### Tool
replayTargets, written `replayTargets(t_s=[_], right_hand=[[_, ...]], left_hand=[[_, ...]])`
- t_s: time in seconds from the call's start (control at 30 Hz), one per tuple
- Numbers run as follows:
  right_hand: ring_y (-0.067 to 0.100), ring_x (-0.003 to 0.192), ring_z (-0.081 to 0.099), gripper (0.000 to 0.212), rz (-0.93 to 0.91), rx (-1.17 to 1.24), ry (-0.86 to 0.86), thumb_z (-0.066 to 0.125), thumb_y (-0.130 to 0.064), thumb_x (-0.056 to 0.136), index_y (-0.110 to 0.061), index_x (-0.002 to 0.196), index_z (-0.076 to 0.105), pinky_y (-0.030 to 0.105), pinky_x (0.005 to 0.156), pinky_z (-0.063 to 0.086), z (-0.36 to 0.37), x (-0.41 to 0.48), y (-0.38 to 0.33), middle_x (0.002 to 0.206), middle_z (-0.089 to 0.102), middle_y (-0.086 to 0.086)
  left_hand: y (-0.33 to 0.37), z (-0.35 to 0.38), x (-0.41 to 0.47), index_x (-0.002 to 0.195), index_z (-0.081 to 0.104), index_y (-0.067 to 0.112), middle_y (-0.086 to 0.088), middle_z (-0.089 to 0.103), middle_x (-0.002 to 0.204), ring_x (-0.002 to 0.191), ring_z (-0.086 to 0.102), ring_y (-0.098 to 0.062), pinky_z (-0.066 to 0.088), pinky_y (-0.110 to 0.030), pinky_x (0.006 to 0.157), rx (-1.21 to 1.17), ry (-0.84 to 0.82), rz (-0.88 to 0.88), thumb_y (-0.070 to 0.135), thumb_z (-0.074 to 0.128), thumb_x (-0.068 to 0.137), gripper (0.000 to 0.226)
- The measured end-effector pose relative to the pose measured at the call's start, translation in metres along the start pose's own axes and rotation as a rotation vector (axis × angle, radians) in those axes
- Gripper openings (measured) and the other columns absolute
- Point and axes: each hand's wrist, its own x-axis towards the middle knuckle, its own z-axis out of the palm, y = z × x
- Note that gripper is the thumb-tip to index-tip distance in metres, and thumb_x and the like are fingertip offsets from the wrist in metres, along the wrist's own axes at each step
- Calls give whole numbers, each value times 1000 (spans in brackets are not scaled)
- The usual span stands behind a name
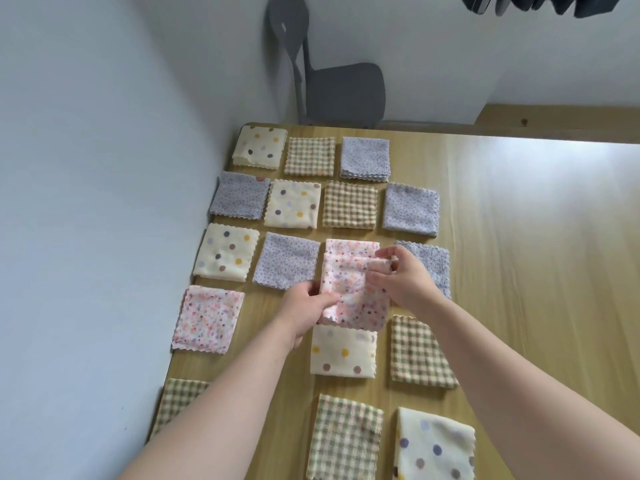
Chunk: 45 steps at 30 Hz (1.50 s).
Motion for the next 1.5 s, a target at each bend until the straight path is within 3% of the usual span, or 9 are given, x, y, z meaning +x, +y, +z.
replayTargets(t_s=[0.17,0.5,0.67,0.83,0.97,1.13,1.3,1.43,1.5], right_hand=[[6,82,56,42,-42,-167,6,69,-21,93,-22,130,52,25,60,49,-6,47,-3,114,53,-3],[7,79,59,36,-69,-253,22,63,-18,95,-22,128,52,21,53,44,0,87,4,115,61,0],[18,104,54,40,-110,-322,38,67,-19,95,-20,131,51,32,85,52,7,87,8,130,56,9],[22,117,54,48,-125,-381,48,64,-19,97,-18,141,47,30,88,46,10,86,9,142,49,7],[25,123,54,58,-117,-505,-4,57,-6,94,-21,148,43,34,89,51,12,89,7,141,52,6],[30,126,39,54,-131,-673,-32,56,-25,92,-23,146,50,41,106,39,12,93,1,130,54,7],[24,119,41,35,-150,-652,-66,56,-30,88,-25,121,62,39,103,42,7,87,-7,117,53,1],[17,84,64,22,-121,-458,-182,56,-20,86,-22,109,56,32,64,56,-1,68,-17,100,65,-1],[16,79,66,24,-137,-395,-201,58,-17,87,-22,110,55,35,61,56,-5,54,-22,98,67,-2]], left_hand=[[12,15,32,101,71,18,4,75,97,89,70,-15,60,-37,82,196,200,49,28,76,89,16],[21,29,59,111,66,23,8,69,98,82,62,-9,42,-21,58,458,359,63,38,67,95,22],[15,33,62,120,64,18,1,59,119,92,56,-14,45,-25,74,674,379,98,36,60,99,28],[16,38,60,121,59,15,-1,56,121,91,57,-18,58,-38,77,790,384,132,38,52,103,30],[21,42,59,137,49,13,-4,57,129,109,61,-23,48,-32,76,835,407,95,41,53,102,45],[27,45,60,126,56,13,-5,57,124,107,60,-24,47,-34,75,924,404,9,42,50,103,38],[27,42,63,118,56,13,-4,57,119,107,58,-25,49,-36,83,844,349,9,35,60,98,30],[27,32,56,94,53,21,2,63,100,82,58,-14,45,-28,65,667,280,18,24,66,91,13],[28,26,48,98,54,26,6,63,93,78,58,-10,45,-26,60,578,227,12,23,68,88,17]])
